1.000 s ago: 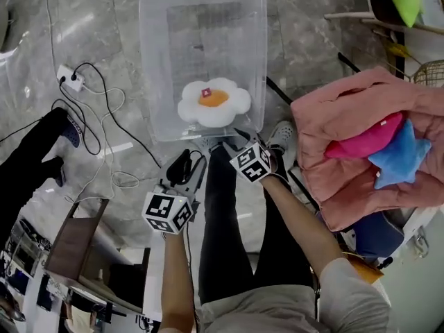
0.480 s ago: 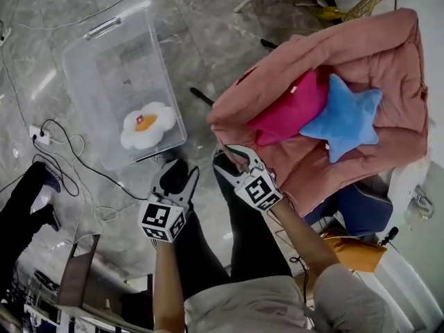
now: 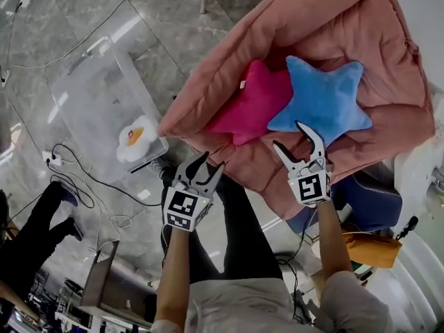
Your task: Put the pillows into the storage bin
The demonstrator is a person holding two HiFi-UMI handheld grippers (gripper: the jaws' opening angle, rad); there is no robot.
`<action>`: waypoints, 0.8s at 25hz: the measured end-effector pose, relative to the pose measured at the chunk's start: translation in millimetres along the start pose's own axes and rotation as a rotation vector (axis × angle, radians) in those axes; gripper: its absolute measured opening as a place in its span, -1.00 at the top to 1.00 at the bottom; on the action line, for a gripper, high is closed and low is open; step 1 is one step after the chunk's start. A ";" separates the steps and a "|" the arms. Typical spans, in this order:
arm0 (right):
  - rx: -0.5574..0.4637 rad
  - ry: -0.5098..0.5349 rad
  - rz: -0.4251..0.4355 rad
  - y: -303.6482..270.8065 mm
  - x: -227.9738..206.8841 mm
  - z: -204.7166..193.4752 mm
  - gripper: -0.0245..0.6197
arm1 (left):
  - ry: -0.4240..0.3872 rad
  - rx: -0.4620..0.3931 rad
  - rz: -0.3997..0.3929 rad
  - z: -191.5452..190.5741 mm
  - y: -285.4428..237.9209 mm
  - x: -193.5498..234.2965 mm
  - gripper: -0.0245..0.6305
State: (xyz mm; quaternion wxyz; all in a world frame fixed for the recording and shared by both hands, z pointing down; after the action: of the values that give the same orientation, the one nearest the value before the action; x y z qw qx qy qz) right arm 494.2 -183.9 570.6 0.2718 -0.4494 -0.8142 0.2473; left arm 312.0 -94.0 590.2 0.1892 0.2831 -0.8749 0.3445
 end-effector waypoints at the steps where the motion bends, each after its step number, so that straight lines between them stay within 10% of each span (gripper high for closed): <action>1: 0.023 0.069 -0.001 10.7 -16.2 -13.2 -0.11 | -0.020 0.004 -0.028 5.5 -15.3 -7.4 0.35; 10: 0.244 0.101 0.122 84.4 -146.2 -114.1 -0.83 | -0.331 0.041 -0.162 38.1 -136.6 -57.1 0.22; 16: 0.582 0.468 0.270 79.3 -163.3 -179.1 -0.86 | -0.439 0.145 -0.250 20.4 -191.2 -85.7 -0.05; 20: 0.608 0.448 0.231 68.8 -160.8 -191.8 -0.86 | -0.478 0.183 -0.283 8.9 -214.8 -91.8 -0.07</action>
State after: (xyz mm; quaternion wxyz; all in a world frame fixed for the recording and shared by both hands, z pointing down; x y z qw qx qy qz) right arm 735.0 -260.2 630.6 0.5341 -0.4799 -0.5684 0.4017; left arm 515.7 -196.2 642.2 -0.0026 0.4913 -0.8118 0.3156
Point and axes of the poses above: the fingertips, and each gripper's own axes: y backward along the fingers, x to its left, z out of its top, the point moved 2 cm from there along y, backward along the fingers, and after that the axes turned 9 degrees about -x, right-handed, at the moved point
